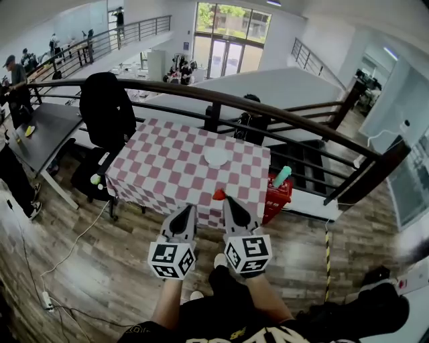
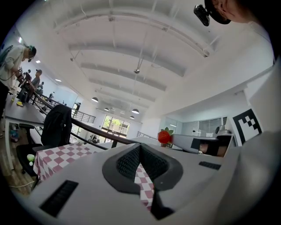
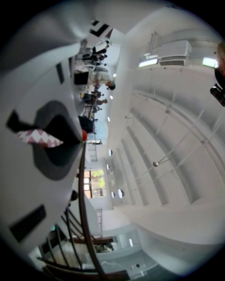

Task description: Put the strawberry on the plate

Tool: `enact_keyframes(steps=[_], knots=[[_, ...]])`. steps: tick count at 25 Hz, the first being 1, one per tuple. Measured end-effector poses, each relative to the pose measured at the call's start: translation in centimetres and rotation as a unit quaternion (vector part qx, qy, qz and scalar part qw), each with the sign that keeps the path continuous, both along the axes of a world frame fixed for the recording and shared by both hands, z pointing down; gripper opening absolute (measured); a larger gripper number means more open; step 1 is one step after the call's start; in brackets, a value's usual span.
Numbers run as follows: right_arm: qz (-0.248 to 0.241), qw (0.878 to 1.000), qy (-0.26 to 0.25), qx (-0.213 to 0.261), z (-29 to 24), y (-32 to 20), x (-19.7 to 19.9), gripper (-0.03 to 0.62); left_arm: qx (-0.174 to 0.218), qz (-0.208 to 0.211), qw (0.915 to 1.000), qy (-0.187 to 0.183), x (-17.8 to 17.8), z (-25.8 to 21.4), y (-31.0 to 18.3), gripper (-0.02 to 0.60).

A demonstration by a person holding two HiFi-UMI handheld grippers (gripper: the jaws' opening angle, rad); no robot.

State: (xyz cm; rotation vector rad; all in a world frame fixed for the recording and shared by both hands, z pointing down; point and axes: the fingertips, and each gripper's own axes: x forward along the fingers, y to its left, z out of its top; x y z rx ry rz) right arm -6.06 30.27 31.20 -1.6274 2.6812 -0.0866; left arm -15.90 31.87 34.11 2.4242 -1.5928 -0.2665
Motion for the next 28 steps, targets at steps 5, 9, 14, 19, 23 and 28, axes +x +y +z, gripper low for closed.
enact_keyframes(steps=[5, 9, 14, 19, 23, 28], knots=[[-0.017, 1.0, -0.015, -0.004, 1.0, -5.2, -0.4, 0.015, -0.009, -0.013, 0.9998, -0.013, 0.1, 1.3, -4.6, 0.009], [-0.03, 0.999, -0.03, 0.004, 0.8, -11.3, 0.0, 0.015, -0.002, -0.018, 0.9994, -0.029, 1.0, 0.9, -10.8, 0.009], [-0.038, 0.997, -0.062, 0.024, -1.3, -19.1, 1.9, 0.015, 0.054, -0.046, 0.9959, -0.056, 2.9, -3.1, -17.6, 0.009], [-0.058, 0.995, -0.077, 0.036, -2.7, -25.1, 3.3, 0.015, 0.057, -0.064, 0.9938, -0.071, 4.6, -3.7, -23.6, 0.009], [-0.063, 0.994, -0.091, 0.01, -0.6, -28.3, 4.4, 0.015, 0.04, -0.069, 0.9931, -0.087, 6.0, -2.4, -26.7, 0.009], [-0.057, 0.993, -0.092, -0.043, 3.7, -32.2, 5.9, 0.015, -0.009, -0.076, 0.9928, -0.092, 6.7, 1.2, -30.0, 0.009]])
